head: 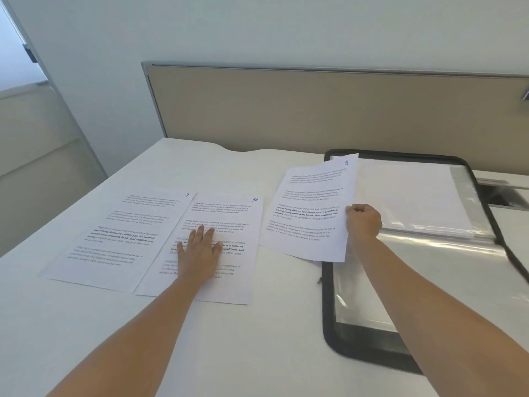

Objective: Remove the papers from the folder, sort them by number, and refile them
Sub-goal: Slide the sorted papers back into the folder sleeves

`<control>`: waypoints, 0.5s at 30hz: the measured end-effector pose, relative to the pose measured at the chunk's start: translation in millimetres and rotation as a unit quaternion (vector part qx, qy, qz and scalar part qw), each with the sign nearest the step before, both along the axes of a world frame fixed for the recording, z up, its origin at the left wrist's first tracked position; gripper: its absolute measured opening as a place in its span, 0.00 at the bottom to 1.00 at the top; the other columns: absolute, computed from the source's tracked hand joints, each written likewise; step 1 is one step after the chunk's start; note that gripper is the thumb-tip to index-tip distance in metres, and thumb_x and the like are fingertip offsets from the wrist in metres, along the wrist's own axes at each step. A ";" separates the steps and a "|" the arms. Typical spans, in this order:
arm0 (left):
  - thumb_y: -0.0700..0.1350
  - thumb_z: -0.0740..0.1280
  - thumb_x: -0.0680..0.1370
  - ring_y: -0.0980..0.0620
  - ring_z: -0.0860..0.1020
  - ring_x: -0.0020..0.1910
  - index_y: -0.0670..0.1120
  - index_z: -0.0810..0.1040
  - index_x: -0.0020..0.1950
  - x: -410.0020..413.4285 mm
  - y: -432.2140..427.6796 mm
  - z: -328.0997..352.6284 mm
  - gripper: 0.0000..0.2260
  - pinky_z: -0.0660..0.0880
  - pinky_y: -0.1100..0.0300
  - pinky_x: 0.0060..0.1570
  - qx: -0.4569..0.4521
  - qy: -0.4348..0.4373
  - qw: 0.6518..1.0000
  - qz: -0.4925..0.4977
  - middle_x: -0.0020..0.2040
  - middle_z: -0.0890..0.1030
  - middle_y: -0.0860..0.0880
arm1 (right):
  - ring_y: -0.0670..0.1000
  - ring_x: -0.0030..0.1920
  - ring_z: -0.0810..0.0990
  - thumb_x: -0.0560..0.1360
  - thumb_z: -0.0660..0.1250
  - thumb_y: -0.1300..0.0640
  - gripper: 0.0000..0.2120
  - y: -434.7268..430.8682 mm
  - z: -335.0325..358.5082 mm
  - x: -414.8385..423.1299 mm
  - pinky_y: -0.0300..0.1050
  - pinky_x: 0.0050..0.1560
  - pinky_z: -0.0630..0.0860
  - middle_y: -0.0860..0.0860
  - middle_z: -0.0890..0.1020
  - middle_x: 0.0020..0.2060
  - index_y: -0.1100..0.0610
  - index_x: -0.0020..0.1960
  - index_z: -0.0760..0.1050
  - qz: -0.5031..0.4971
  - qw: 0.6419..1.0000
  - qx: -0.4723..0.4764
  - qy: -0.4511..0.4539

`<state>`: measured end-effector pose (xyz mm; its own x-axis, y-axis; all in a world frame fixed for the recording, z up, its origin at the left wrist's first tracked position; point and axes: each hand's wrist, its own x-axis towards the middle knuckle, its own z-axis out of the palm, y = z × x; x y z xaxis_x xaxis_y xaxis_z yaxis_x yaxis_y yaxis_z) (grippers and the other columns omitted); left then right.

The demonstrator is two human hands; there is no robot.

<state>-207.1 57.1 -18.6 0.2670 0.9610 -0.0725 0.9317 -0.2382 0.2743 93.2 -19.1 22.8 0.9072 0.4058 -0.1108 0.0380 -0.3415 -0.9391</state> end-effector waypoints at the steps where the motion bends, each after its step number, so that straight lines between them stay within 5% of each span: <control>1: 0.53 0.49 0.83 0.50 0.47 0.77 0.48 0.53 0.77 9.4 -6.1 1.5 0.23 0.44 0.46 0.73 -0.001 -0.012 1.000 -0.006 0.78 0.49 0.49 | 0.57 0.51 0.78 0.77 0.64 0.59 0.09 -7.2 -1.6 5.3 0.45 0.50 0.72 0.57 0.81 0.53 0.63 0.54 0.77 -0.013 1.000 0.006 0.010; 6: 0.54 0.52 0.82 0.52 0.48 0.77 0.49 0.58 0.75 65.6 -48.7 3.6 0.22 0.44 0.49 0.73 0.009 -0.069 0.994 -0.083 0.78 0.51 0.50 | 0.55 0.47 0.77 0.76 0.65 0.60 0.09 -46.6 -10.4 28.1 0.52 0.58 0.75 0.56 0.81 0.50 0.62 0.53 0.78 -0.080 0.995 0.043 0.047; 11: 0.54 0.55 0.81 0.54 0.48 0.76 0.50 0.60 0.74 120.6 -95.0 8.4 0.22 0.43 0.51 0.73 0.000 -0.108 0.979 -0.171 0.77 0.53 0.51 | 0.53 0.45 0.74 0.75 0.61 0.66 0.12 -91.4 -11.7 51.2 0.46 0.52 0.74 0.51 0.79 0.45 0.59 0.57 0.74 -0.126 0.987 0.078 0.066; 15: 0.52 0.57 0.81 0.53 0.50 0.76 0.49 0.62 0.73 157.9 -125.6 10.6 0.21 0.44 0.51 0.73 -0.012 -0.122 0.969 -0.213 0.77 0.55 0.50 | 0.55 0.45 0.74 0.74 0.53 0.70 0.19 -126.3 -11.3 74.0 0.46 0.48 0.74 0.56 0.78 0.54 0.57 0.57 0.76 -0.095 0.993 0.032 0.060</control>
